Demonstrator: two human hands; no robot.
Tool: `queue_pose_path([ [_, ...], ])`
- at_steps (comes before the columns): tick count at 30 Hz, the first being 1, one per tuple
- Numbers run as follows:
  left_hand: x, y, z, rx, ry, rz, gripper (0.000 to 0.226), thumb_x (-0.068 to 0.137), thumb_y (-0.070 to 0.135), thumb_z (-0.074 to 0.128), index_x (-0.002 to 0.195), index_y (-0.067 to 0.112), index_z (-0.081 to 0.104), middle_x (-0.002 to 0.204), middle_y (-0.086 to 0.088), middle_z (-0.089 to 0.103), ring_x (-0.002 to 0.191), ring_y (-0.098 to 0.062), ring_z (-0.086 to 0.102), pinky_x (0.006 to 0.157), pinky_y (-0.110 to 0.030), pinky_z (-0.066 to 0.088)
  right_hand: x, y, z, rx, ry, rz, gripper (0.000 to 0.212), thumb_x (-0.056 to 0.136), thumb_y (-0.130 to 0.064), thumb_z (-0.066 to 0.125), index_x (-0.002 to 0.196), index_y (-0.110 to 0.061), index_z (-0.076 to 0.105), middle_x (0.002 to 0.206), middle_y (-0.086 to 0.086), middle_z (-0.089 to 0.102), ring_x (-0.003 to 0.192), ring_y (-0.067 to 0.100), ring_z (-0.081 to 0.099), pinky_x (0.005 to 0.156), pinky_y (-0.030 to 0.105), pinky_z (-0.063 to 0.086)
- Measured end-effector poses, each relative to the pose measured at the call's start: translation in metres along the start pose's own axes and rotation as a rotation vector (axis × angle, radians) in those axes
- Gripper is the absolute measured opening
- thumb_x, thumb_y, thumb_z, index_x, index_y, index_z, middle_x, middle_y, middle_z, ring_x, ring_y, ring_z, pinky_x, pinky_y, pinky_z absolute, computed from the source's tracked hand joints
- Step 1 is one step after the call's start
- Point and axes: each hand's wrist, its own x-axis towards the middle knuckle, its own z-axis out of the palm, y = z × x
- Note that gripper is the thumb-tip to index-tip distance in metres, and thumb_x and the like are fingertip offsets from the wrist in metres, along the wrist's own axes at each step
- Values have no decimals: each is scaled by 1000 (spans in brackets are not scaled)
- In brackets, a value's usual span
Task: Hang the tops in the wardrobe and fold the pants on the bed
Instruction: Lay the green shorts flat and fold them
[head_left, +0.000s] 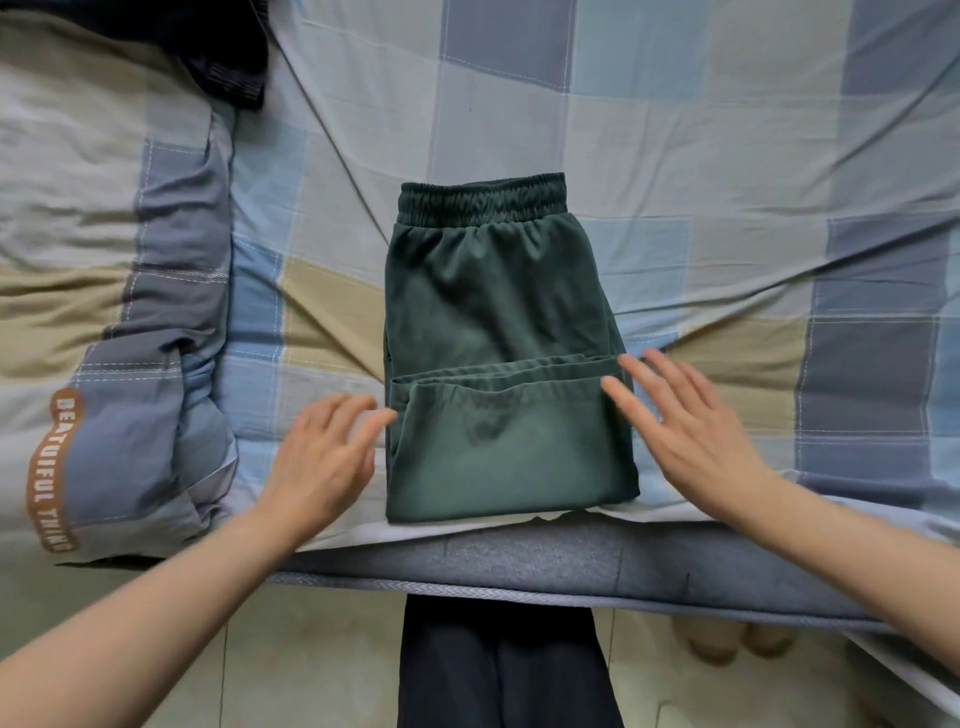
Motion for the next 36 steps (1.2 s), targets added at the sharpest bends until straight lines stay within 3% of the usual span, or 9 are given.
queue_pose_path([
  [2, 10, -8, -2, 258, -123, 442, 65, 81, -4, 42, 141, 21, 44, 141, -8, 44, 128, -37, 43, 106, -52, 37, 8, 4, 4, -144, -31, -263, 63, 93, 2, 10, 146, -17, 40, 151, 13, 38, 137, 36, 39, 109, 50, 34],
  [5, 28, -10, 5, 454, -291, 701, 91, 75, -13, 39, 155, 28, 22, 162, -5, 21, 147, -36, 20, 117, -54, 12, 22, 16, 17, -382, -182, -580, 77, 84, 3, 31, 152, -31, 18, 157, 3, 26, 141, 31, 30, 113, 49, 30],
  [8, 46, -12, 16, 530, -321, 661, 80, 85, -2, 40, 155, 28, 18, 162, -2, 19, 147, -32, 22, 118, -52, 11, 43, 26, 31, -470, -200, -662, 84, 85, 0, 43, 153, -32, 5, 160, 0, 16, 144, 30, 22, 115, 52, 22],
  [19, 35, 7, 9, 337, -413, 464, 59, 90, 15, 33, 145, 30, 46, 151, -3, 43, 138, -38, 38, 108, -62, 35, 31, 25, 16, -70, -288, -611, 58, 90, -5, 29, 143, -20, 44, 150, -3, 41, 138, 28, 37, 109, 52, 36],
  [22, 10, 25, 4, 124, -639, 471, 67, 94, 13, 30, 151, 46, 16, 162, 13, 10, 151, -26, 4, 120, -53, 8, 7, 15, 8, 167, -524, -651, 61, 95, -9, 37, 150, -32, 25, 157, -15, 18, 148, 16, 12, 121, 42, 13],
  [25, -17, 35, -7, -680, -927, 79, 59, 96, 17, 49, 147, 41, 32, 158, 15, 24, 148, -3, 11, 122, -29, 13, -20, 6, -13, 843, -799, -352, 59, 87, -1, 42, 140, -27, 45, 152, -10, 36, 144, 6, 24, 117, 27, 21],
  [29, -15, 29, -25, -1426, -642, -673, 35, 86, 45, 68, 118, 29, 64, 123, 11, 68, 114, -2, 62, 97, -28, 47, -28, -4, -22, 1609, -624, 609, 29, 95, -4, 50, 112, -24, 63, 123, 10, 65, 99, 5, 66, 91, 27, 49],
  [31, -3, 25, -23, -1464, -469, -882, 38, 84, 52, 60, 118, 33, 63, 120, 12, 69, 112, -7, 64, 94, -33, 49, -17, -7, -13, 1790, -560, 918, 24, 96, -23, 50, 118, -23, 60, 119, 2, 66, 100, 15, 65, 91, 39, 47],
  [36, 27, 52, 1, -1219, -124, -984, 41, 87, 27, 71, 124, 24, 55, 116, 13, 68, 107, -5, 64, 94, -27, 50, 26, -43, 2, 1511, -392, 1120, 54, 87, -53, 58, 129, -26, 39, 120, -12, 52, 109, 14, 53, 89, 37, 39],
])
